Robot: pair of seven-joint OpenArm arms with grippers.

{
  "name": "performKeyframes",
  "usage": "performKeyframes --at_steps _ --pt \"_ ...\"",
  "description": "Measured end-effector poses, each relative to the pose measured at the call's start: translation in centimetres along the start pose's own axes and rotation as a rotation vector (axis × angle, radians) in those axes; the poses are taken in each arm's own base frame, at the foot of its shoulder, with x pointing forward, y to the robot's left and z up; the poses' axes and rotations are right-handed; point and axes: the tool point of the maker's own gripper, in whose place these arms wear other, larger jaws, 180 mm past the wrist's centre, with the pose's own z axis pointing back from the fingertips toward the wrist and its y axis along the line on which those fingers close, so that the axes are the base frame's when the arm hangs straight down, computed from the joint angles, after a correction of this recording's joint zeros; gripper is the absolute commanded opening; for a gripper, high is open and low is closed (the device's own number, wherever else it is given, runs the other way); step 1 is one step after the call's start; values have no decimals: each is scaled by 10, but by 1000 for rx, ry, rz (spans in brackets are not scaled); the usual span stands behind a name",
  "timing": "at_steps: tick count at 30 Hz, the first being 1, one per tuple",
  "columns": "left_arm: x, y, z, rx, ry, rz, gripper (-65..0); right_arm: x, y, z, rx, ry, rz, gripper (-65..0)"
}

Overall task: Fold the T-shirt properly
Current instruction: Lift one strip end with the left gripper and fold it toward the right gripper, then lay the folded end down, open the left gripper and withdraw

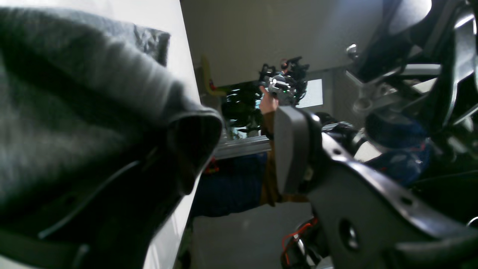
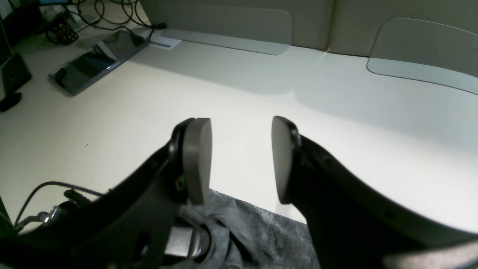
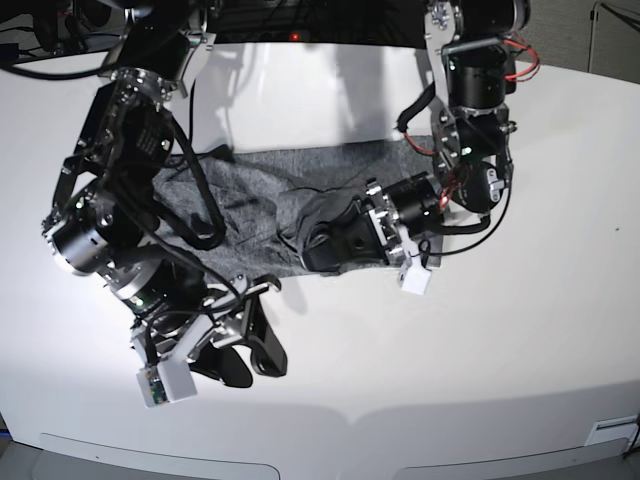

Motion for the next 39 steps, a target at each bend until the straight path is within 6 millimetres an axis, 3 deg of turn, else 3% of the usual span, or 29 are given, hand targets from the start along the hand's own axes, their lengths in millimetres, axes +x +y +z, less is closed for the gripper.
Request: performKeyframes --at_steps 6,15,21,25,28,34,39 --pt "27 -20 -13 -31 5 -73 -341 -1 0 0 0 7 0 -384" --pt "34 -25 -17 -31 13 -96 -341 -3 0 0 0 14 0 -384" --pt "24 -1 2 76 55 -99 -436 -3 0 0 0 14 0 -384" --pt "2 13 2 144 162 -116 -435 -3 0 0 -1 14 1 -384" --pt "-11 21 2 226 292 -183 -435 -2 -11 0 -62 14 36 -384" --pt "14 33 31 478 439 -432 -436 1 -17 1 -97 -3 58 -384" --pt "27 25 37 587 460 -607 -439 -5 -30 3 -165 35 97 -384"
